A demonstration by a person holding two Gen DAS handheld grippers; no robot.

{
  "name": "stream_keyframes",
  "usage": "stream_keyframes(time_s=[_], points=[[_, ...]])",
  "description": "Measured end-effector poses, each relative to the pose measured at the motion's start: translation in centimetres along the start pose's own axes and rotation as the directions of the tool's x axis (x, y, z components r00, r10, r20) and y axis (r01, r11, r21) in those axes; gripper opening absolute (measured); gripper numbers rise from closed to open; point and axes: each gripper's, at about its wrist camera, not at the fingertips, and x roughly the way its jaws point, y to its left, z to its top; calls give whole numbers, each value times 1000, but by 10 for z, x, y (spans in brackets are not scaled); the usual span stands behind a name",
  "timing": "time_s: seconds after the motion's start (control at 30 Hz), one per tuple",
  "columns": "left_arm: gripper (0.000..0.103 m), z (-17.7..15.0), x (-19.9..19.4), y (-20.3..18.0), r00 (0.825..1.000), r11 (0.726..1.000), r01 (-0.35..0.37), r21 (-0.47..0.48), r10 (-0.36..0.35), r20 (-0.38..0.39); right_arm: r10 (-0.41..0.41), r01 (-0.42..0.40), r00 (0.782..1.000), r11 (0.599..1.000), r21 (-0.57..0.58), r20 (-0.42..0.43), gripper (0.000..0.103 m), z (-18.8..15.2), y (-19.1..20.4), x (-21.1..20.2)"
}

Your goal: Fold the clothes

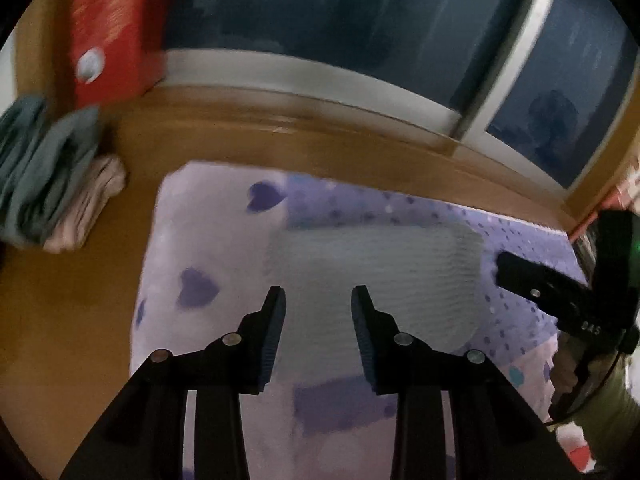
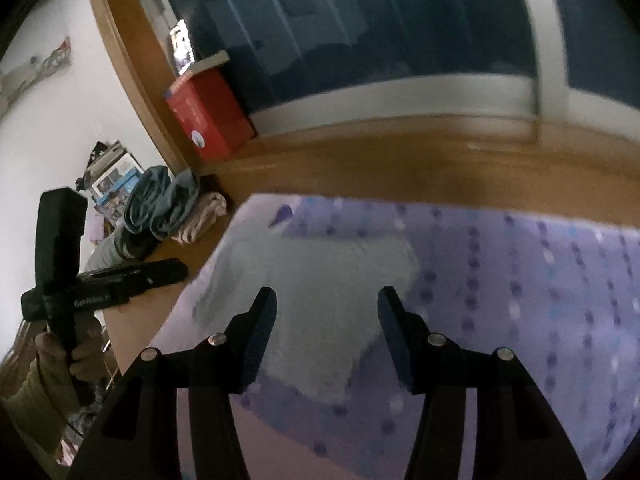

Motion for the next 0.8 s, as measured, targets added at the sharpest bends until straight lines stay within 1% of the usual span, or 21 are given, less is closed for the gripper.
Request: stream_keyframes(time_s=[0.07,0.1,0.17,0.2,0.23,0.3,0.33,0.4,0.47,0.6,0.67,0.73,0.8], points=[[34,9,20,-7,999,1000,22,11,-22,-35,1,-1,1000,1000,2,-8,52,8,2,18],[34,11,34,-8,997,999,36,6,-35,-65,4,-4,1000,1000,7,-17,52,11,3,28],[34,12,59,-9,993,999,43,6,-42,-113,29,-27,997,999,31,-77,52,7,-1,54],[34,10,70,-7,992,999,34,15,-32,-121,34,-31,994,999,35,-106,52,3,-4,64],[34,9,74,-6,992,999,41,21,-38,-117,41,-36,991,998,43,-124,52,-1,-8,72],[34,8,76,0,992,997,76,14,-75,-99,73,-63,990,994,86,-119,53,-6,-21,77],[35,8,75,0,991,996,86,12,-84,-104,97,-82,987,989,121,-126,52,-4,-27,76],[34,8,71,1,988,995,96,6,-95,-119,66,-51,988,993,109,-138,51,-2,-24,68],[34,8,62,0,986,996,94,3,-93,-136,8,-2,991,999,47,-136,51,-3,-10,52],[35,-12,43,-2,985,996,85,17,-82,-153,-43,40,990,999,-27,-134,51,-21,17,28],[35,-26,44,-3,982,997,77,18,-73,-172,-52,49,990,998,-26,-134,51,-37,24,25],[35,-37,49,-2,985,998,66,21,-62,-160,-79,74,987,997,-38,-142,51,-50,27,31],[35,-37,48,-2,987,998,61,-1,-61,-149,-116,109,984,992,-55,-137,52,-55,29,37]])
